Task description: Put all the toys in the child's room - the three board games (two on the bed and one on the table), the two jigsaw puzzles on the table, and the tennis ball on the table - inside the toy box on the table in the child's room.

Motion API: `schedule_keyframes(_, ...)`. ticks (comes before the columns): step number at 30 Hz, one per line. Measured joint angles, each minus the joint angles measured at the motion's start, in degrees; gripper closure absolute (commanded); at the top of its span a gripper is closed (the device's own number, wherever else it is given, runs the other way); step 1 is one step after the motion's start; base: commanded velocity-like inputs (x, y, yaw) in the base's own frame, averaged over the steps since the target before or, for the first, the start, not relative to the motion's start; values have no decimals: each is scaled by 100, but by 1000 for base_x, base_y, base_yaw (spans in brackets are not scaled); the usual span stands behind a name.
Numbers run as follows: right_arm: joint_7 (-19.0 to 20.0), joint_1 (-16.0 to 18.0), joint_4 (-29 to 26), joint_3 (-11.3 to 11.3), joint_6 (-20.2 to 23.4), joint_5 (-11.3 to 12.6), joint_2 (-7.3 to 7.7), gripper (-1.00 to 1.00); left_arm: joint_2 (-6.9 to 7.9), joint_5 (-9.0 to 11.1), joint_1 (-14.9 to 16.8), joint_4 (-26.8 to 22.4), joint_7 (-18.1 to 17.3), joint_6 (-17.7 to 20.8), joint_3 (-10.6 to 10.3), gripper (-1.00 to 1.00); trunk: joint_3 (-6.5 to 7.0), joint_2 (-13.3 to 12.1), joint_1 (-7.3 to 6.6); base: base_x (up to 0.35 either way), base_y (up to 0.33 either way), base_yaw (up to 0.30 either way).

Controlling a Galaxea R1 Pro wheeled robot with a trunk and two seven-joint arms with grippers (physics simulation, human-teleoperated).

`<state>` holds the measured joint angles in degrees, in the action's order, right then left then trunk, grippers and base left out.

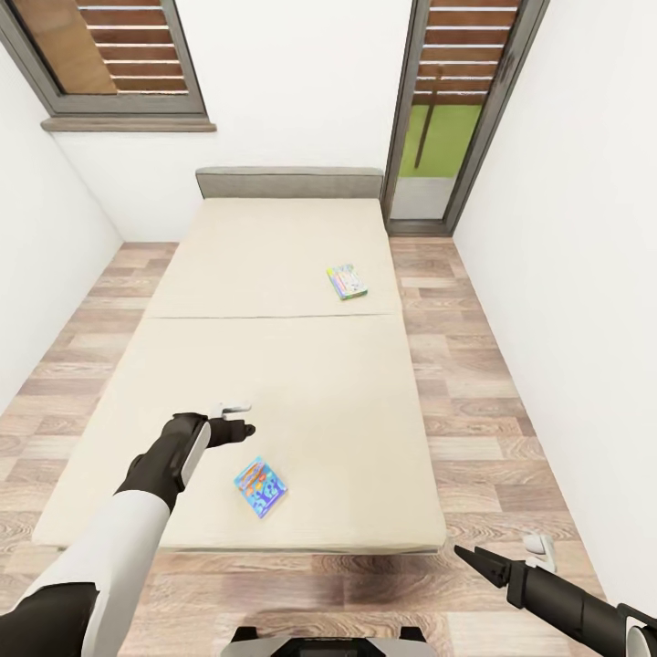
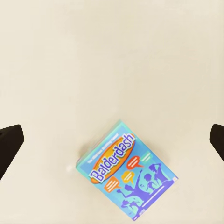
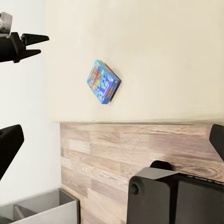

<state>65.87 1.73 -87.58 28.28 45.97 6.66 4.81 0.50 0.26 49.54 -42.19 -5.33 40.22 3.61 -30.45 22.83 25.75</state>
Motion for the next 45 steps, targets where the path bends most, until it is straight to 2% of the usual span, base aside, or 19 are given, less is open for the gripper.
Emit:
schedule_keyframes(16,7,0,4,8,17,1,-1,-100,-77,-14,135,9,38,-18,-2,-100,-36,0,0,0,0,-14)
schedule_keyframes(28,24,0,3,8,25,1,1,-100,-174,-22,178,10,41,-21,-19,-100,-130,0,0,0,0,-72)
schedule_keyframes(45,32,0,-4,11,33,5,1,-100,-186,-15,234,8,40,-21,-15,-100,-275,0,0,0,0,-81)
